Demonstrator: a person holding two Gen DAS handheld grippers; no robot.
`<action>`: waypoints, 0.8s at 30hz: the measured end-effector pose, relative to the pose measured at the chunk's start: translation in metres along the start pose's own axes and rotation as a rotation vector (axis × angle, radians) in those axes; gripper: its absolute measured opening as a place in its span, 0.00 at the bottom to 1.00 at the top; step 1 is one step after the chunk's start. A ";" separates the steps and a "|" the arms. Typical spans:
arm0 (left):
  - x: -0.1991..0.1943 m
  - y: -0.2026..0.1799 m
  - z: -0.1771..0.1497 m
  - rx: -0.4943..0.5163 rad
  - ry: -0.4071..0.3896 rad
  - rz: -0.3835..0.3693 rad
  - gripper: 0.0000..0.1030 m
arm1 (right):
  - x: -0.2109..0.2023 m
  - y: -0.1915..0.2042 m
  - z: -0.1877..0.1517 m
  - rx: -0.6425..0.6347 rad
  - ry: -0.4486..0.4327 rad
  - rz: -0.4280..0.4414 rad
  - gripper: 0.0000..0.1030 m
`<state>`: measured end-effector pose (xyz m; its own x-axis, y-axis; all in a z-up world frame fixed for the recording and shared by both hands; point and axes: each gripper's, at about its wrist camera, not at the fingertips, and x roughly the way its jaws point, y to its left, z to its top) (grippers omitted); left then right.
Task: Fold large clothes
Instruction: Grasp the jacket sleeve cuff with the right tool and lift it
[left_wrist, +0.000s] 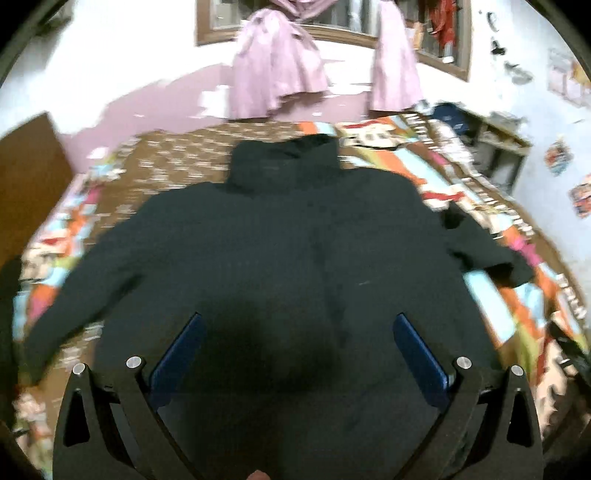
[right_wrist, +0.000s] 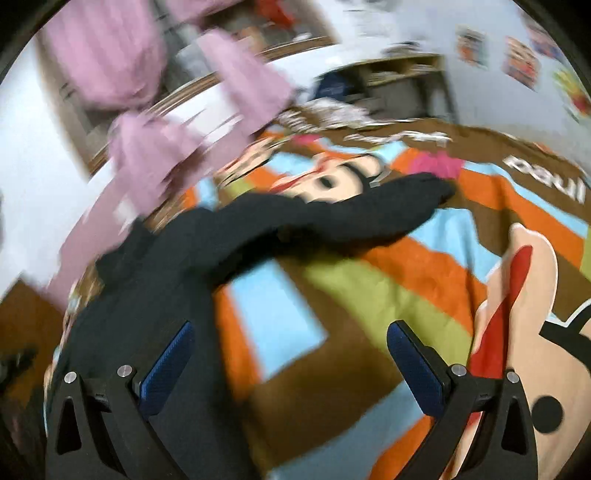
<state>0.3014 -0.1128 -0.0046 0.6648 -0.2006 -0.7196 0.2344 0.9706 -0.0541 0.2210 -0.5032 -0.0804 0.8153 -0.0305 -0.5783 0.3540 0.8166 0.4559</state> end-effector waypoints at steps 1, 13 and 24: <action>0.012 -0.004 0.004 -0.009 0.003 -0.055 0.97 | 0.011 -0.014 0.008 0.063 -0.045 0.003 1.00; 0.130 -0.084 0.057 0.095 -0.043 -0.213 0.97 | 0.111 -0.094 0.059 0.313 -0.117 -0.012 0.78; 0.235 -0.121 0.063 0.177 0.038 -0.068 0.97 | 0.142 -0.132 0.065 0.435 -0.076 -0.010 0.63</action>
<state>0.4742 -0.2859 -0.1236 0.6170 -0.2568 -0.7439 0.4013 0.9158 0.0168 0.3197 -0.6526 -0.1781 0.8366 -0.0927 -0.5400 0.5085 0.4982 0.7023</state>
